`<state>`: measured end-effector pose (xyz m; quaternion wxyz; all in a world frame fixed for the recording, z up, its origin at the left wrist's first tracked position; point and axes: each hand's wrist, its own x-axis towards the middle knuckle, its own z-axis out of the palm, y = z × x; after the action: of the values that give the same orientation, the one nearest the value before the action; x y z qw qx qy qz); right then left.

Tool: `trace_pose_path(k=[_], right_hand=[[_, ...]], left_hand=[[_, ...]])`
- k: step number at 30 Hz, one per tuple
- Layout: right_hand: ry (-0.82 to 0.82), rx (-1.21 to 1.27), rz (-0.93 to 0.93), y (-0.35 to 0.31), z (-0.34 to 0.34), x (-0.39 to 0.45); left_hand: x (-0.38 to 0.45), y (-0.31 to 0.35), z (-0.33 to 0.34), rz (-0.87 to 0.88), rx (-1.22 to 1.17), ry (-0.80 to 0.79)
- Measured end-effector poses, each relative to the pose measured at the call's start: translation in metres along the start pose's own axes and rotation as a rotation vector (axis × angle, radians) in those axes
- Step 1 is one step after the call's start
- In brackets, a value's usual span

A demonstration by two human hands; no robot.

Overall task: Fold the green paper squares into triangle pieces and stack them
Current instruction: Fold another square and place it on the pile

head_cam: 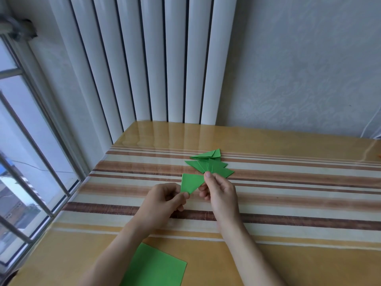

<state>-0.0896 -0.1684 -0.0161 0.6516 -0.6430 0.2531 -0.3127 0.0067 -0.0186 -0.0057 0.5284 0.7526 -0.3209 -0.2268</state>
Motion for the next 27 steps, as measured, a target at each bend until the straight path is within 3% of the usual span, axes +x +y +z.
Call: trace_pose_path(k=[4, 7, 14, 27], right_hand=[[-0.229, -0.117, -0.062, 0.0012, 0.0010, -0.0004], [-0.303, -0.234, -0.105, 0.0055, 0.0056, -0.0021], [-0.270, -0.278, -0.111, 0.0060, 0.0037, -0.0034], [-0.154, -0.283, -0.063, 0.0018, 0.0083, -0.0055]], left_hand=[[0.0008, -0.0015, -0.0012, -0.014, -0.036, 0.063], [0.0012, -0.0024, -0.0010, 0.000, 0.009, 0.099], [-0.0009, -0.0001, -0.0018, 0.052, 0.159, 0.112], [0.0015, -0.0025, -0.0032, 0.072, 0.186, 0.078]])
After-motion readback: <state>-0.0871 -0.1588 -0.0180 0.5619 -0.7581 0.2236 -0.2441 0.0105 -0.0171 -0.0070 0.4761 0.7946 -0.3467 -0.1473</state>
